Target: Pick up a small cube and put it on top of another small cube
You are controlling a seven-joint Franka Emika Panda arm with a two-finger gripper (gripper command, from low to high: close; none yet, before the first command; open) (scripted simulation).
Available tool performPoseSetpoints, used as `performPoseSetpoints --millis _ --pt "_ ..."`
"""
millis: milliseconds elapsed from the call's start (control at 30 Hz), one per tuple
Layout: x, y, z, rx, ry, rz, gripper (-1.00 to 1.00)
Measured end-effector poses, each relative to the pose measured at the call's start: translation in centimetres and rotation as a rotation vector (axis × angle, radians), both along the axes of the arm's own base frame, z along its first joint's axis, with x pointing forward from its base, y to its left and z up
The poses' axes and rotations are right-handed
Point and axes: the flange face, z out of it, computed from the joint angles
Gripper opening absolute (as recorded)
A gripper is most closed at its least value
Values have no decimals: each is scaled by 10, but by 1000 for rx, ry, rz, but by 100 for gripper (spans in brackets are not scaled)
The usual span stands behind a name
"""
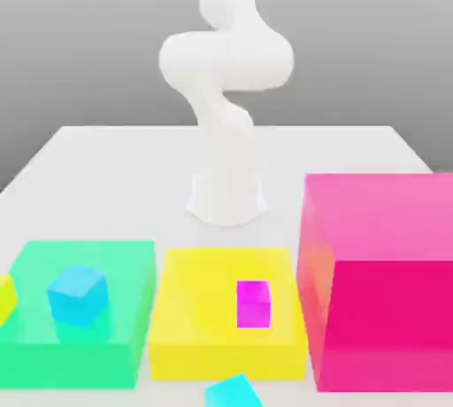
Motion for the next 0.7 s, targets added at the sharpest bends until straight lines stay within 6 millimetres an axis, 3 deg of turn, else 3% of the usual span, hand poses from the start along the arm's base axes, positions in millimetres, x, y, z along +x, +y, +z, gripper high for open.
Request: performPoseSetpoints --millis 167,367,700 --pt "-22 -28 11 -191 -8 194 0" --pt "-36 -67 10 -396 -7 417 0" --pt "-23 -136 -26 -697 16 807 0"
